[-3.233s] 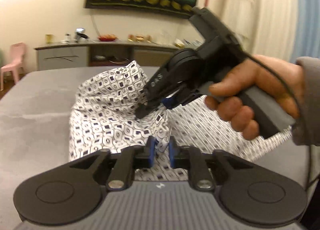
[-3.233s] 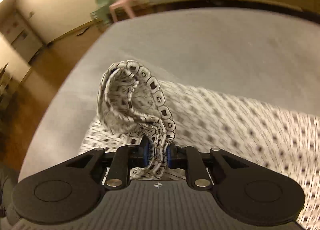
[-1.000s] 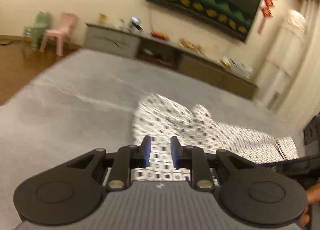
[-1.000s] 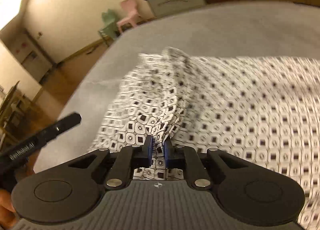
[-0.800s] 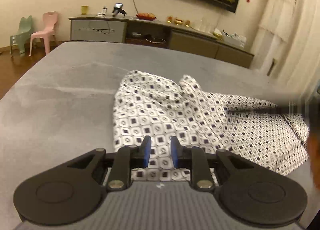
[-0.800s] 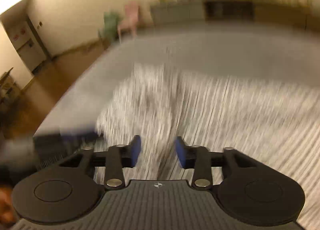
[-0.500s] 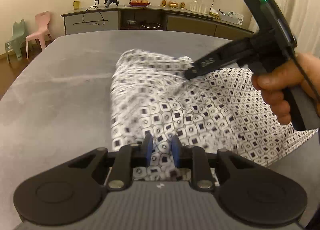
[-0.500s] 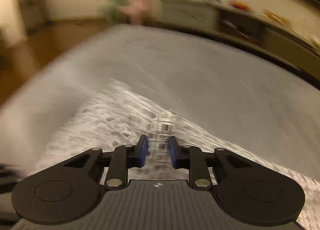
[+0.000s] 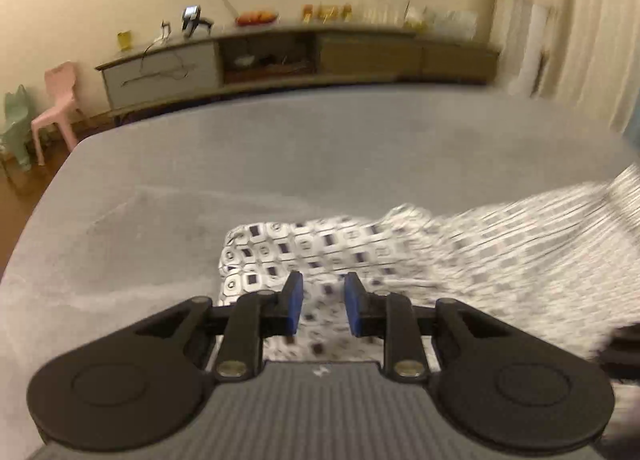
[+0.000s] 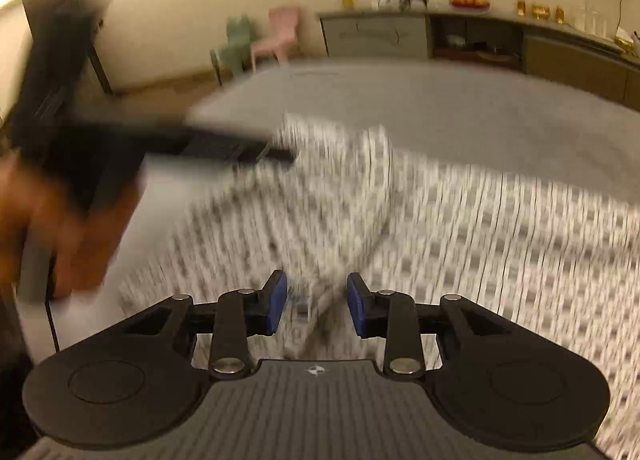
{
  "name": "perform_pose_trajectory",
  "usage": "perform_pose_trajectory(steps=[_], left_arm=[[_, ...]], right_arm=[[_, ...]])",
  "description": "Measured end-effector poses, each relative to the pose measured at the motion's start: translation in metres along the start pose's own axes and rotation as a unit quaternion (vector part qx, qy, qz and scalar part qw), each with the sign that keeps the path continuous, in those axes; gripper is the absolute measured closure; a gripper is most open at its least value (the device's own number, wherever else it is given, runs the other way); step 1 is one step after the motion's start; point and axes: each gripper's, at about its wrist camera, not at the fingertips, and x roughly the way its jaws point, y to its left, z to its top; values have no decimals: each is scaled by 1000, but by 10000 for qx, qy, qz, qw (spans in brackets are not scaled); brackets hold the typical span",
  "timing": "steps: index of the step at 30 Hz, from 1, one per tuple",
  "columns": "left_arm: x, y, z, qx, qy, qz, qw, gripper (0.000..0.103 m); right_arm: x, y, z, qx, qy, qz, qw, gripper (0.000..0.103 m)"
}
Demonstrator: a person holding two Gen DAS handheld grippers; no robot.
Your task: Fold clothes
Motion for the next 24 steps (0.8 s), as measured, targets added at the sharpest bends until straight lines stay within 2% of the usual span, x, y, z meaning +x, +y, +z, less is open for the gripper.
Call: perform_pose_trajectory(steps=[2, 4, 6, 8, 9, 11, 13, 15, 17, 19, 21, 24], left_arm=[[11, 3, 0, -117, 82, 35, 9999, 78], [7, 7, 3, -257, 116, -5, 9996, 78], [-6, 12, 3, -336, -15, -105, 9994, 79], [-21, 19, 0, -469, -128, -220, 9986, 79], [-28, 22, -2, -538, -180, -268, 9980, 78], [-37, 27, -7, -645, -215, -342, 9971, 77], [-45, 32, -11, -742, -228, -410, 9961, 77], [-49, 36, -13, -816, -223, -428, 9955, 77], [-52, 39, -15, -840, -246, -406, 9953, 77], [-56, 42, -14, -911, -305, -400, 9946, 77], [-63, 46, -11, -1003, -447, -453, 9929, 77], [-72, 51, -9, -1142, -592, -603, 9899, 75]], right_arm=[[-5, 11, -9, -293, 0, -143, 9995, 68], [-6, 11, -9, -265, 54, -126, 9996, 68], [-5, 5, -7, -76, 71, -52, 9999, 67], [-5, -8, -5, 437, -4, 47, 9990, 54], [-5, -14, -5, 694, -41, 97, 9975, 43], [4, -25, -1, 948, -113, 184, 9953, 41], [15, -30, 6, 1139, -143, 446, 9924, 41], [25, -29, 14, 1200, -100, 567, 9911, 47], [32, -25, 20, 1102, -41, 492, 9927, 73], [34, -21, 24, 971, -51, 416, 9944, 83], [22, -15, 24, 765, -219, 339, 9962, 89], [2, -6, 24, 451, -466, 193, 9977, 90]])
